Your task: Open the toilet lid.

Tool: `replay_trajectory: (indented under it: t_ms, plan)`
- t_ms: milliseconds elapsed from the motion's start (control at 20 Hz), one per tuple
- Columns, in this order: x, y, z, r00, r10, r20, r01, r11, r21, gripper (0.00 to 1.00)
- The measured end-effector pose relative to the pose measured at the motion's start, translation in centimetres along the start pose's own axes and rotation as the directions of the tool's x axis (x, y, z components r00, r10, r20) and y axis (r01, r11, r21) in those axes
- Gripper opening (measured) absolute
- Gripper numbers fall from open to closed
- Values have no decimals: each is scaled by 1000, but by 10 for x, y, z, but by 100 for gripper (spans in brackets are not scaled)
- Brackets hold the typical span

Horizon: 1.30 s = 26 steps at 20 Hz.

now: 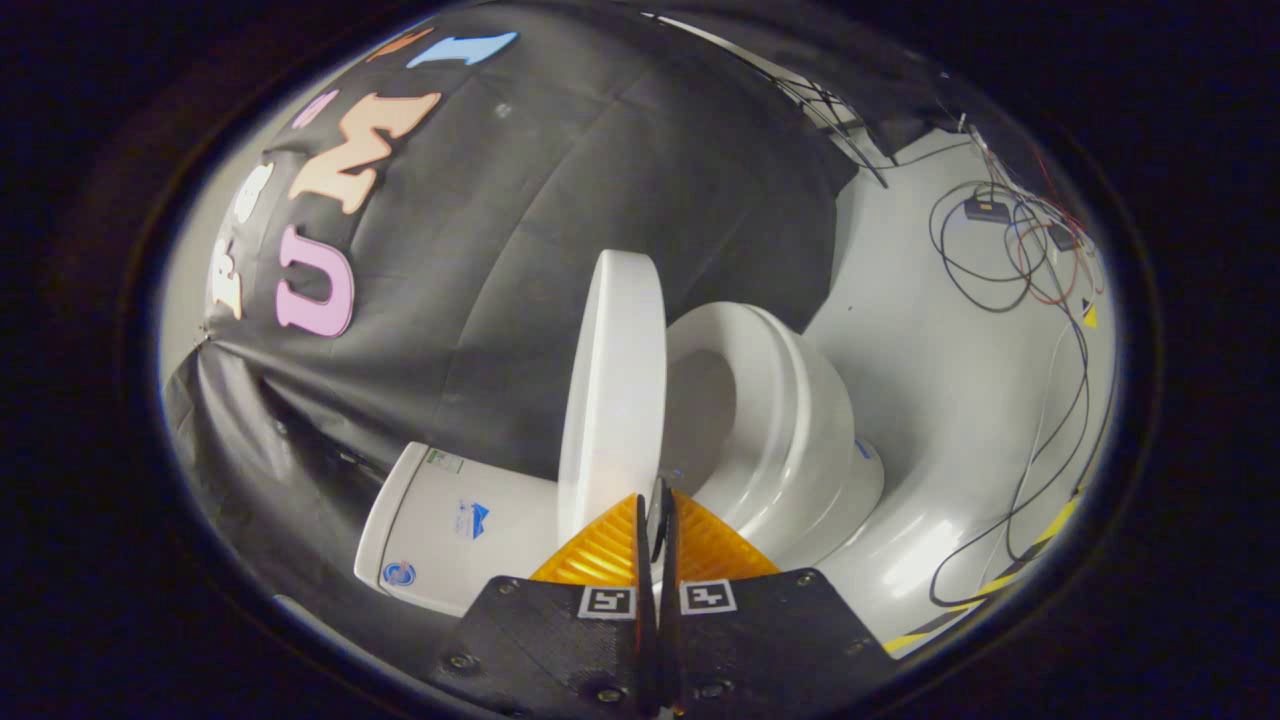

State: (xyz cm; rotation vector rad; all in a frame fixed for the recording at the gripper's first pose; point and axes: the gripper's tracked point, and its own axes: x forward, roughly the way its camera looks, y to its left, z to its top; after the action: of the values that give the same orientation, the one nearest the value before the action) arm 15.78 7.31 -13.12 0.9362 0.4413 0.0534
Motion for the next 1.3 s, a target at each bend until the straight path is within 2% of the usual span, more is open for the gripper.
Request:
replay_trajectory:
  t_ms: [150, 400, 600, 800, 1000, 1050, 1100, 1150, 1300]
  plan:
    - [-6, 24, 2, 999, 27, 26, -25, 998, -56, 2]
    - [-14, 53, 3, 997, 39, 64, -23, 973, -231, 2]
    - [-16, 64, 2, 996, 19, 84, 7, 955, -296, 2]
    - [-20, 83, 1, 994, 20, 104, 23, 916, -400, 2]
    - [-25, 109, -3, 989, 30, 145, 50, 853, -520, 3]
    - [-25, 112, -2, 985, 17, 170, 79, 834, -546, 4]
    - [-11, 113, -5, 984, 19, 178, 85, 825, -558, 6]
    - [-23, 119, -4, 980, 10, 196, 104, 823, -558, 1]
    - [-26, 130, -4, 975, 3, 222, 123, 826, -551, 1]
